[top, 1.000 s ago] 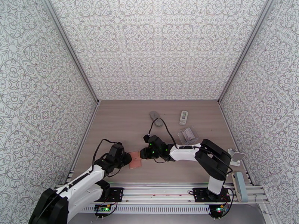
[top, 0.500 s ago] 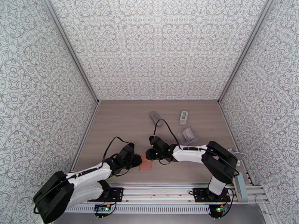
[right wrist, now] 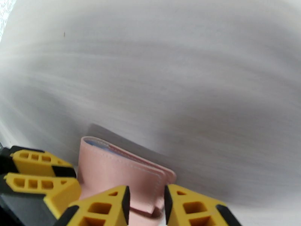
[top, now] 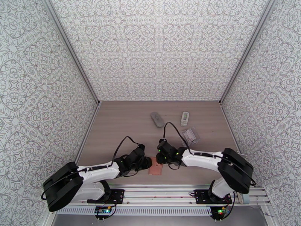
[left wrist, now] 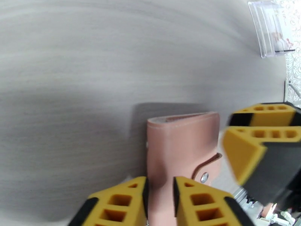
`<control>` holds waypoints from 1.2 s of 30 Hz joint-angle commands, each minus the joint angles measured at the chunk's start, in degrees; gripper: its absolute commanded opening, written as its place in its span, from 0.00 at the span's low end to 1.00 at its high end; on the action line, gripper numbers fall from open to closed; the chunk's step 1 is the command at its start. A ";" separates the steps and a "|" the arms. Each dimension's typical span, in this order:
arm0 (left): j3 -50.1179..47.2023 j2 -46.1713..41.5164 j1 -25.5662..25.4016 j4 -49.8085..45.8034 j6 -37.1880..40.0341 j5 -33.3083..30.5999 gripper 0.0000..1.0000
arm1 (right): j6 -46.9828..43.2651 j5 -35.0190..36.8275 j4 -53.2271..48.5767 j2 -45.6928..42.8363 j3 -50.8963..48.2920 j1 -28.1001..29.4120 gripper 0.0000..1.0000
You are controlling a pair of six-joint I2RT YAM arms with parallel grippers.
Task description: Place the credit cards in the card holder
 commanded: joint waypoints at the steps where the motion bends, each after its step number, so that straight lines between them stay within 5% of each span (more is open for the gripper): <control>1: 0.52 -2.99 -0.08 -2.79 -0.69 -1.79 0.36 | -1.92 4.37 -6.11 -5.78 0.79 0.26 0.37; 5: -1.10 -8.29 0.42 -6.38 -0.57 -2.39 0.48 | -3.48 12.72 -11.10 -13.96 0.74 0.26 0.39; 10: -4.88 -14.09 1.97 -4.67 -0.40 1.89 0.52 | 2.55 23.27 -8.69 -29.10 -7.77 -0.44 0.37; 13: -5.93 -14.78 2.02 -3.57 0.12 4.14 0.50 | 8.84 21.44 -5.47 -38.79 -15.04 -3.52 0.52; 17: -6.52 -13.05 2.16 -2.33 0.08 5.64 0.47 | 9.57 17.41 -3.29 -45.89 -19.91 -4.14 0.43; 27: -7.62 -4.03 2.81 8.57 -0.31 9.35 0.40 | 12.47 -5.39 -7.79 -17.42 -6.78 -3.05 0.37; 36: -8.68 -0.36 2.69 13.70 -1.04 11.91 0.34 | 14.77 -8.75 -5.80 -3.96 1.10 0.76 0.37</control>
